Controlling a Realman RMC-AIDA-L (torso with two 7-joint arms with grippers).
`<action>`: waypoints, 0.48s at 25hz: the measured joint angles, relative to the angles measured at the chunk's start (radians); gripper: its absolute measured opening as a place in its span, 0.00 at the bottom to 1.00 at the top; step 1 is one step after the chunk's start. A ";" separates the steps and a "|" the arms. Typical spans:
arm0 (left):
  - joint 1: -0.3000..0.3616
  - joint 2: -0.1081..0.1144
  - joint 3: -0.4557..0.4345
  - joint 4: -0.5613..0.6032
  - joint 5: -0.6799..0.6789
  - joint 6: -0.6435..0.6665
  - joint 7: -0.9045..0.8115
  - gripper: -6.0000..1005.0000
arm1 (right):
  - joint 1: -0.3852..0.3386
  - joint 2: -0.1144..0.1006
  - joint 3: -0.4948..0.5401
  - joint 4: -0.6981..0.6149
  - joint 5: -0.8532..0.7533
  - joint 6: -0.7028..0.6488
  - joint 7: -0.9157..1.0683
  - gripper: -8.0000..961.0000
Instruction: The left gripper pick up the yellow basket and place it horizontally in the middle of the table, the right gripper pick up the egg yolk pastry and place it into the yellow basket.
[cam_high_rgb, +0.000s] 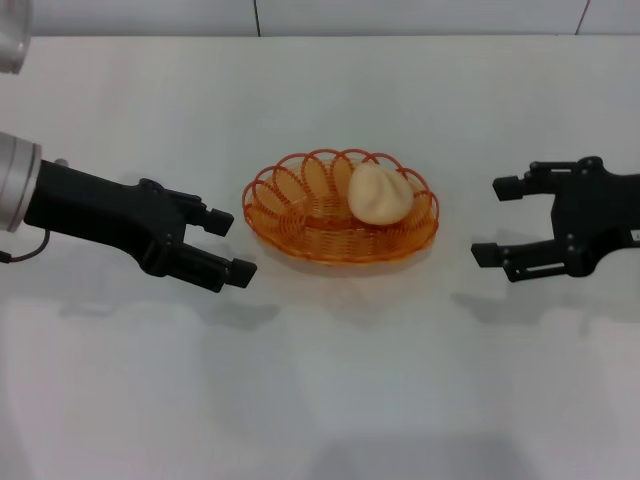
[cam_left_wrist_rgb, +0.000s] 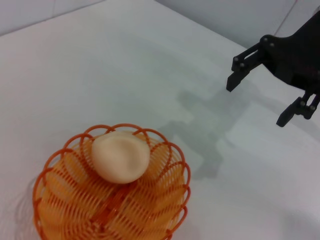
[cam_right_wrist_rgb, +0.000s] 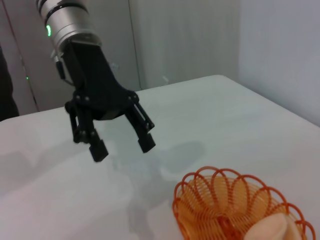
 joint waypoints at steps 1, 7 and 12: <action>0.000 0.001 0.000 0.000 0.000 0.001 0.002 0.86 | -0.005 0.000 0.003 0.004 0.002 -0.005 -0.014 0.86; 0.001 0.002 0.000 0.000 0.001 0.025 0.023 0.86 | -0.004 0.000 0.028 0.041 0.007 -0.021 -0.042 0.85; 0.003 0.002 0.000 0.000 0.004 0.027 0.030 0.86 | -0.002 0.000 0.037 0.044 0.013 -0.027 -0.043 0.85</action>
